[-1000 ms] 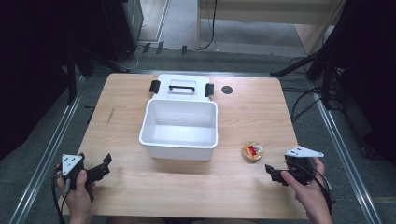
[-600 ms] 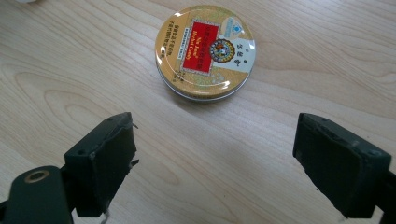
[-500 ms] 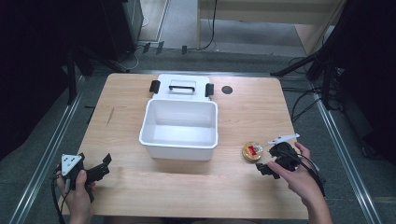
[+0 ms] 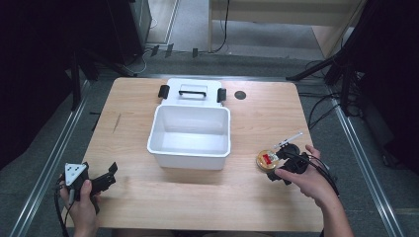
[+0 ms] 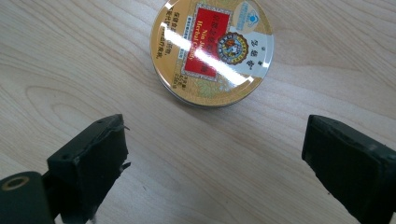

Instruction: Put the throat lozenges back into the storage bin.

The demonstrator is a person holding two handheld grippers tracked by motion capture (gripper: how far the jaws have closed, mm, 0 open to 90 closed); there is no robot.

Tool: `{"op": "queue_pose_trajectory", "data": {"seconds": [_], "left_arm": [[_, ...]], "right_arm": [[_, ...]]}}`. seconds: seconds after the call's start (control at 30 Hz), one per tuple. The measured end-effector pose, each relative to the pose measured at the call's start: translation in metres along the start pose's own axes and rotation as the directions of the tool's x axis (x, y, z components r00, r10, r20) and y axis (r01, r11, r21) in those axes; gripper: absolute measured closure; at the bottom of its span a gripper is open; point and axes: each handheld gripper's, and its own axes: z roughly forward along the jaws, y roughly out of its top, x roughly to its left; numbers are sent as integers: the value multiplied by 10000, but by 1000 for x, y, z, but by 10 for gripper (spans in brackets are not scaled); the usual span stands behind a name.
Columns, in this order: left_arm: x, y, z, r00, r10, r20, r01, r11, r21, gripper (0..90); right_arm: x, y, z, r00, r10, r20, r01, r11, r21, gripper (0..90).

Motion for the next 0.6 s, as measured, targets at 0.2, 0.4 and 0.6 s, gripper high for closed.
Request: {"op": "queue_pose_trajectory", "data": {"seconds": [0.2, 0.4, 0.6], "left_arm": [[0, 0, 1, 10000, 6, 23, -7, 10000, 56, 2], [-1, 0, 1, 10000, 90, 8, -90, 9999, 136, 2], [0, 1, 2, 9999, 72, 77, -73, 9998, 182, 2]], "right_arm": [[2, 12, 5, 10000, 1, 30, -2, 9987, 507, 47], [4, 22, 11, 10000, 12, 25, -14, 9965, 833, 82], [4, 32, 15, 9996, 279, -44, -272, 9926, 1183, 133]]}}
